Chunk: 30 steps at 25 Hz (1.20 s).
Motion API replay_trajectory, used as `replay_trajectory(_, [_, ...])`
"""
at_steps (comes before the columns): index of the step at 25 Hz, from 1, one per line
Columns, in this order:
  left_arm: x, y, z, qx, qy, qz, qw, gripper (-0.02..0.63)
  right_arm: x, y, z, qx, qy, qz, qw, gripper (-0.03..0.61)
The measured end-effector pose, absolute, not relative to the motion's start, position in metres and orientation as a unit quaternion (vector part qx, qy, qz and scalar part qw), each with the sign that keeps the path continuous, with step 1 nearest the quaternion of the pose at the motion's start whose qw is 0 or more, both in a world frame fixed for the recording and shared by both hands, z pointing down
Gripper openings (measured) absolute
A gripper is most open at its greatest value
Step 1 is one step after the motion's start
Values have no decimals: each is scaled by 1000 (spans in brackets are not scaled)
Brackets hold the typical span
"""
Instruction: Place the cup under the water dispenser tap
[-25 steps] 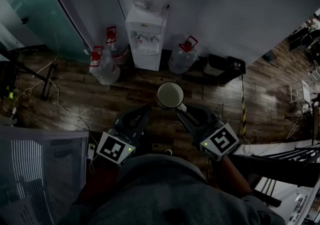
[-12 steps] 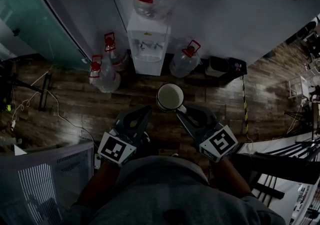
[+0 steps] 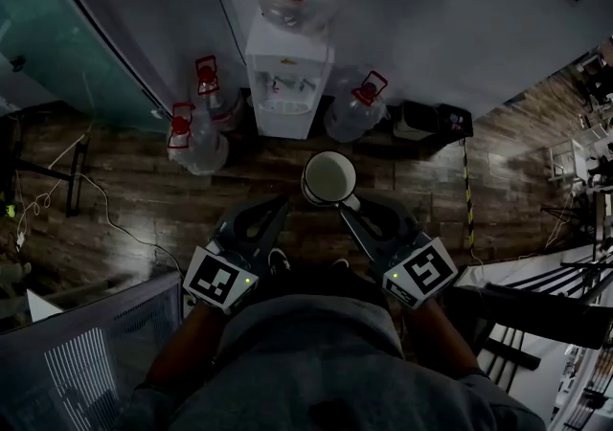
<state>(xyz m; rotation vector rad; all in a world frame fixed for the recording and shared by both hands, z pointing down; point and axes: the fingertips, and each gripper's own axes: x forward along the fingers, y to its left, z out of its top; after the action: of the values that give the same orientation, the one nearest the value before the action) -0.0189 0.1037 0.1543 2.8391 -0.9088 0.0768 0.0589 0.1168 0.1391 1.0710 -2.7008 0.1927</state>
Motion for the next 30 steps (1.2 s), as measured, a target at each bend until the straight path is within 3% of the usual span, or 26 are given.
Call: replay_trajectory(30, [48,-105,197,902,-426,33,68,8,140,-107,198,261,-957,62,107,66])
